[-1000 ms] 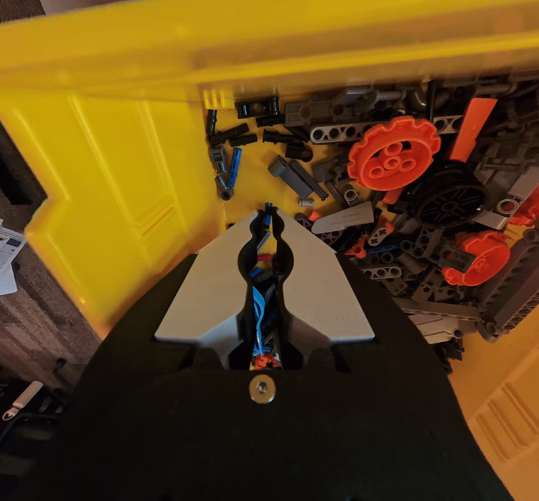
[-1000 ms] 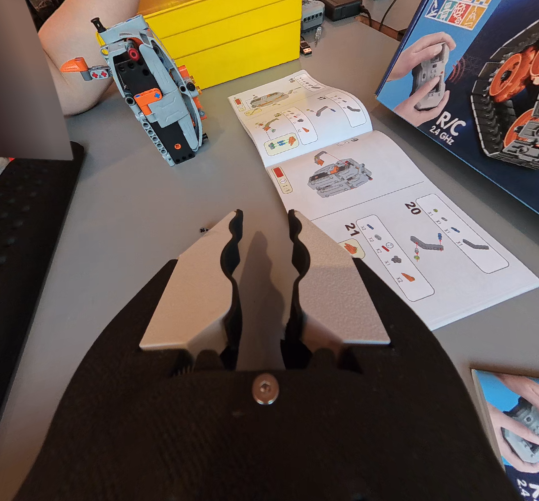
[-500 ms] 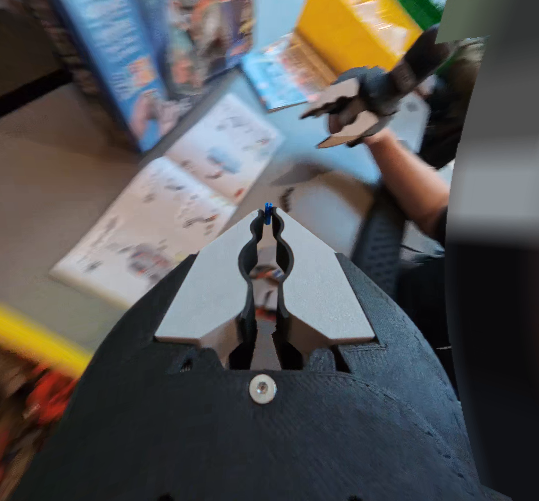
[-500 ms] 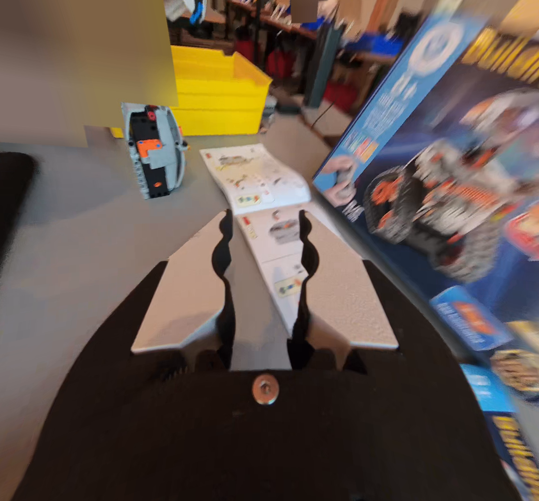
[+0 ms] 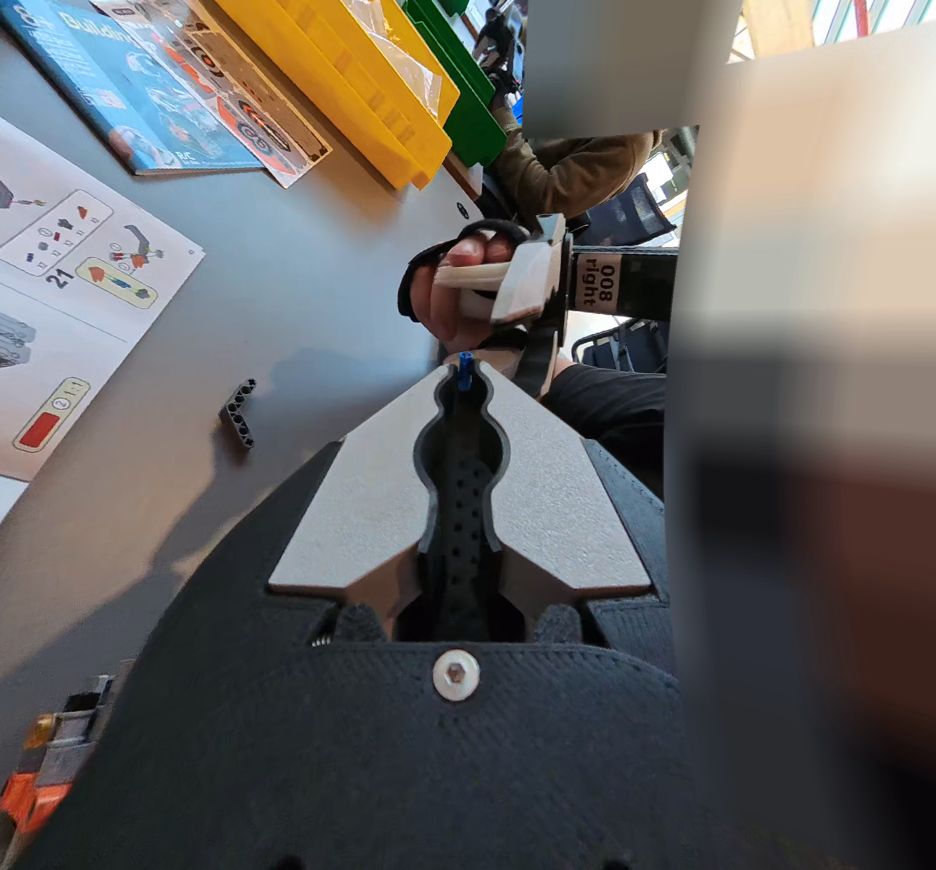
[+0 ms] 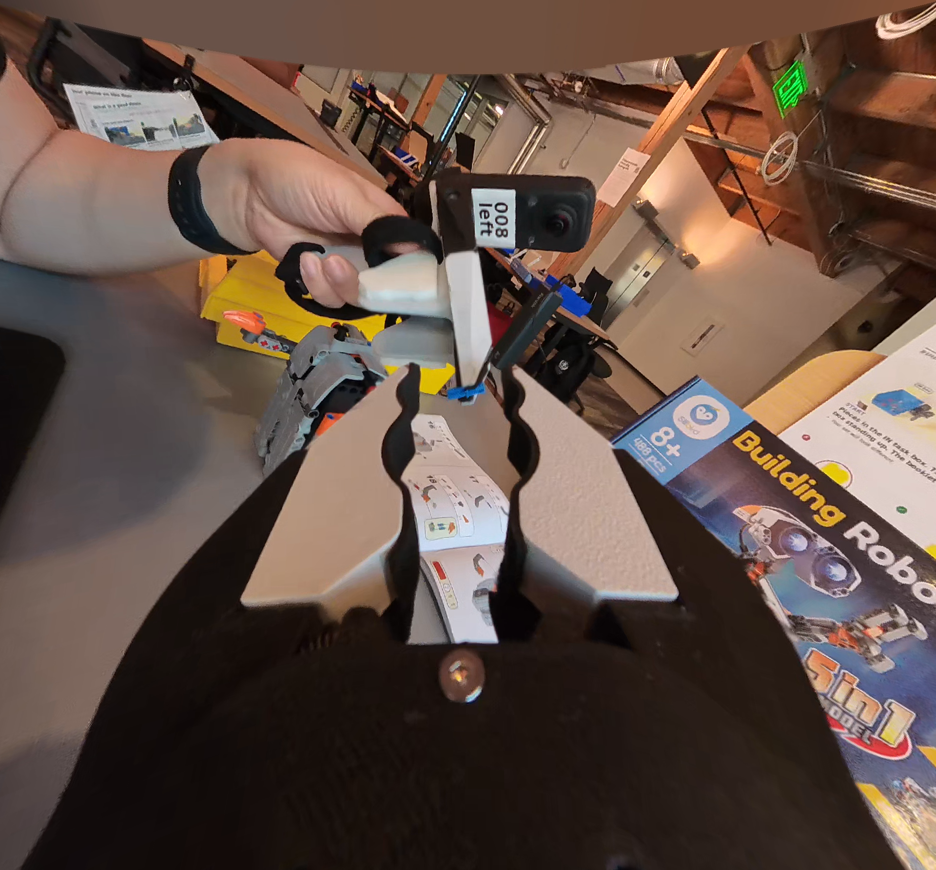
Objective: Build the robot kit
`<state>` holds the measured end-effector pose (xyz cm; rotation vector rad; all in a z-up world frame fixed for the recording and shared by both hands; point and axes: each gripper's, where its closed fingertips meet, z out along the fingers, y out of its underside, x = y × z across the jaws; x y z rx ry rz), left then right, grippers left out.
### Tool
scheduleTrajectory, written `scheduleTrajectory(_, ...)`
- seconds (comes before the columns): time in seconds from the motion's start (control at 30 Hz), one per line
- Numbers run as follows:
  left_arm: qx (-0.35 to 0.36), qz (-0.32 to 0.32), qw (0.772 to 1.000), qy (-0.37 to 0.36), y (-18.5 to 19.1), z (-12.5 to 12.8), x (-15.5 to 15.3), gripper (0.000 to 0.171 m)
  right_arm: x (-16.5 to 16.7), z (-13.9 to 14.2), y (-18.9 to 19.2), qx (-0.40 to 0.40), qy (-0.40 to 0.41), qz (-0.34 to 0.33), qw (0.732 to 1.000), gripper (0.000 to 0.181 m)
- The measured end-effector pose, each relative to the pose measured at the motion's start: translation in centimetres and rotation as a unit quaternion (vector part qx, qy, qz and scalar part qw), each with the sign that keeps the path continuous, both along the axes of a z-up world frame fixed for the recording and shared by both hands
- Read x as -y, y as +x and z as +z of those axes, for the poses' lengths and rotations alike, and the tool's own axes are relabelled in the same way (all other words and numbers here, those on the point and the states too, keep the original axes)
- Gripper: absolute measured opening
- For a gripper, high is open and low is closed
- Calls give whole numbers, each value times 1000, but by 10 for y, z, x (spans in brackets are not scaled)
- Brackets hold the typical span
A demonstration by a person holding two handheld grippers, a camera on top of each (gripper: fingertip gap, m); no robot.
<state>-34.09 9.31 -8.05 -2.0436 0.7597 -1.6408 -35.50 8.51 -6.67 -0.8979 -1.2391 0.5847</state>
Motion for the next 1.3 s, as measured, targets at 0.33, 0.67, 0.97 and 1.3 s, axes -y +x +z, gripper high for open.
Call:
scheduleTrajectory(0.33,-24,-9,1000,6,0,-6,4,3,-4,-16,-3,48,29,-14,998,15)
scheduleTrajectory(0.67,-47,65,993,81,-42,25,-18,28,-28,-126,56,326,-241,27,914,15)
scheduleTrajectory(0.97,-9,238,940,245,-117,103,-38,19,-19,-175,60,410,-278,55,867,15)
scheduleTrajectory(1.3,-17,279,923,264,-141,111,-46,16,-20,-189,57,436,-265,44,859,16)
